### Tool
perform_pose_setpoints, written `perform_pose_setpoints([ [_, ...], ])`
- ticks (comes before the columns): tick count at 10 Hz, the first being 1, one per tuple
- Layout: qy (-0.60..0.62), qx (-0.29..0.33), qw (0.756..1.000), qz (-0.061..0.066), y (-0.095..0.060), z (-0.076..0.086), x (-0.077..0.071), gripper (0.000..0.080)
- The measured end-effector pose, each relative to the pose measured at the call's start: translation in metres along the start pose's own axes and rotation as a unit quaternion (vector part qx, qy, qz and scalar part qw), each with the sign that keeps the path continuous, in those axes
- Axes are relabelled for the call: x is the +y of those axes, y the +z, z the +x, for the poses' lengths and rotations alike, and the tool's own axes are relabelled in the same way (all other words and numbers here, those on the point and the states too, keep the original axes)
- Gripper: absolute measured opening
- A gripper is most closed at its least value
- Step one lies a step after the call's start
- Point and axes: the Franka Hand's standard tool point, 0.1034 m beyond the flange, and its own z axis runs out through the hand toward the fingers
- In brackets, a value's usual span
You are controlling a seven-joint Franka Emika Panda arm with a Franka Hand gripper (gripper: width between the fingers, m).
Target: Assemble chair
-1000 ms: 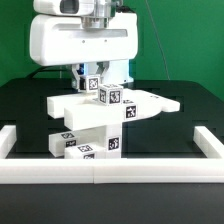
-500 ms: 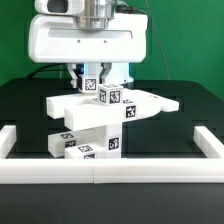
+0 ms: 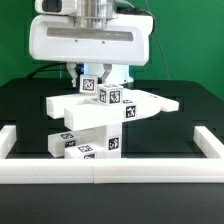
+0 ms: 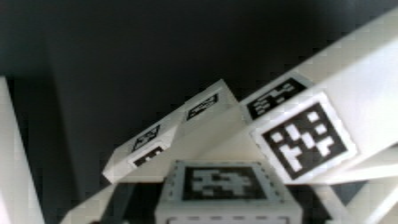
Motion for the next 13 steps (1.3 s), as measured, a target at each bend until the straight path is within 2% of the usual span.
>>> perform_pose_setpoints([
  [2, 0.053, 0.0, 0.999, 0.001, 0.0002, -0.0001, -0.0008, 0.0277],
  [7, 0.209, -0.001, 0.978, 0.009, 0.0003, -0.0001, -0.0044, 0.0277],
  [8, 0.24, -0.002, 0.971, 0.01, 0.0004, -0.0002, -0.0054, 0.0353],
  [9, 0.229, -0.002, 0.973, 0.01, 0.0004, -0.0002, -0.0054, 0.0353],
  [10, 0.228, -0.002, 0.974, 0.01, 0.0004, -0.0002, -0.0054, 0.0553],
  [11, 0.209, -0.002, 0.978, 0.01, 0.0005, -0.0002, -0.0053, 0.0628],
  [13, 0.183, -0.002, 0.983, 0.01, 0.0006, -0.0004, -0.0052, 0.0647],
])
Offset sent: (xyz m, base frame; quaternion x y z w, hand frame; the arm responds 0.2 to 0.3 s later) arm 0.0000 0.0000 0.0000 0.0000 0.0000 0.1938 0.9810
